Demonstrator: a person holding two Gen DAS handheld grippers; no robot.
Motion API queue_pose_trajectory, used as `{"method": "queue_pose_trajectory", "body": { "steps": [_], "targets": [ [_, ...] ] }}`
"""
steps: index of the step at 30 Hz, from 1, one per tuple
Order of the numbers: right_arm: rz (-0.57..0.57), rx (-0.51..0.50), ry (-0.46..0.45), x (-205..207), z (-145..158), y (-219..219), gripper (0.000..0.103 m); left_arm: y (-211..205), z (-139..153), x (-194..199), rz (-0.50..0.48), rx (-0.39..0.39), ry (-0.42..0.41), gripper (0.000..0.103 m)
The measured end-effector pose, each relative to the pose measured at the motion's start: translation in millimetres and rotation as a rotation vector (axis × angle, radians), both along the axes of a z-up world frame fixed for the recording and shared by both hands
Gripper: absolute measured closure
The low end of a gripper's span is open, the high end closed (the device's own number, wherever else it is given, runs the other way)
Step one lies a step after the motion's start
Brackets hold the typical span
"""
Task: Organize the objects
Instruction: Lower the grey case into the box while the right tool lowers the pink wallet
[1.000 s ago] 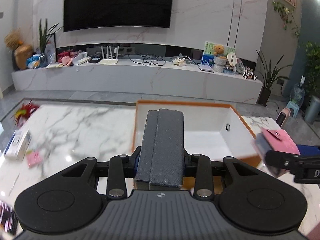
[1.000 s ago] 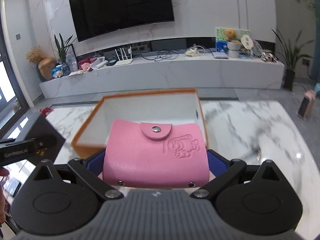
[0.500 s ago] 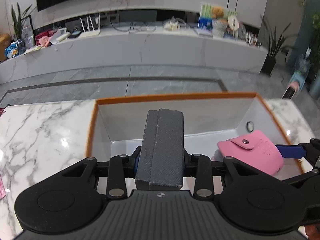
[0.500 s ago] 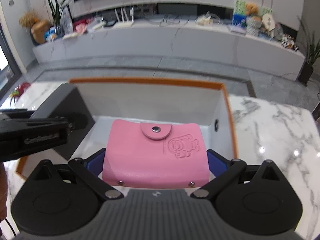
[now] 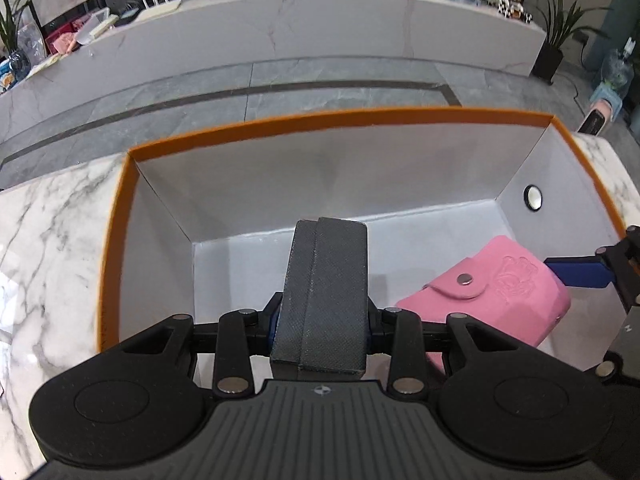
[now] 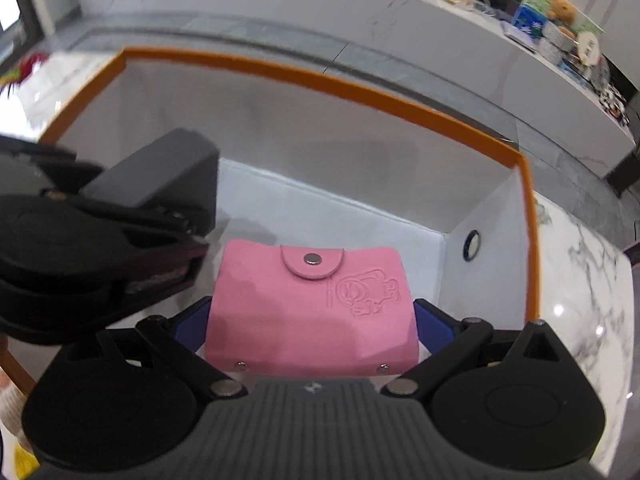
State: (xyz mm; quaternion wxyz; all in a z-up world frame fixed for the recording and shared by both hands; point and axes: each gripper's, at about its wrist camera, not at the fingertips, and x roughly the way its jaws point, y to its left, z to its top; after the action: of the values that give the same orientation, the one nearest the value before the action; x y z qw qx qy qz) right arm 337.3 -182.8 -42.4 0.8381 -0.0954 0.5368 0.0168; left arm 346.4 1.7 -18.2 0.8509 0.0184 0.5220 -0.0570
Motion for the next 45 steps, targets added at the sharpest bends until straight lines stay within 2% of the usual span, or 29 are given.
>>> {"method": "queue_pose_trajectory", "body": {
  "steps": [6, 9, 14, 18, 24, 25, 27, 30, 32, 40, 45],
  "targets": [
    [0.012, 0.005, 0.13, 24, -15, -4, 0.002, 0, -13, 9, -0.03, 0.003, 0.094, 0.062],
    [0.017, -0.017, 0.171, 32, -23, -5, 0.002, 0, -13, 10, -0.041, 0.011, 0.107, 0.062],
    [0.014, -0.006, 0.198, 41, -25, -9, 0.002, -1, -15, 13, -0.025, 0.018, 0.12, 0.063],
    [0.014, -0.01, 0.216, 45, -25, -12, 0.002, -1, -19, 16, -0.027, 0.001, 0.157, 0.063],
    [0.011, -0.013, 0.24, 51, -24, -17, 0.002, 1, -19, 19, -0.017, -0.02, 0.16, 0.063],
    [0.01, -0.011, 0.243, 52, -23, -19, 0.002, 1, -19, 19, -0.016, -0.023, 0.16, 0.062],
    [0.006, -0.006, 0.245, 55, -22, -22, 0.001, 2, -18, 20, -0.016, -0.029, 0.156, 0.05],
    [0.0, 0.009, 0.24, 57, -18, -27, 0.001, 1, -16, 20, -0.013, -0.03, 0.136, 0.039],
    [-0.002, 0.014, 0.232, 58, -15, -30, 0.001, 3, -15, 19, -0.01, -0.032, 0.13, 0.035],
    [0.028, -0.022, 0.197, 57, 0, -35, 0.001, 4, -5, 16, 0.004, -0.038, 0.12, 0.033],
    [0.051, 0.0, 0.178, 58, 15, -41, 0.001, 3, 2, 12, -0.008, -0.038, 0.104, 0.032]
  ]
}}
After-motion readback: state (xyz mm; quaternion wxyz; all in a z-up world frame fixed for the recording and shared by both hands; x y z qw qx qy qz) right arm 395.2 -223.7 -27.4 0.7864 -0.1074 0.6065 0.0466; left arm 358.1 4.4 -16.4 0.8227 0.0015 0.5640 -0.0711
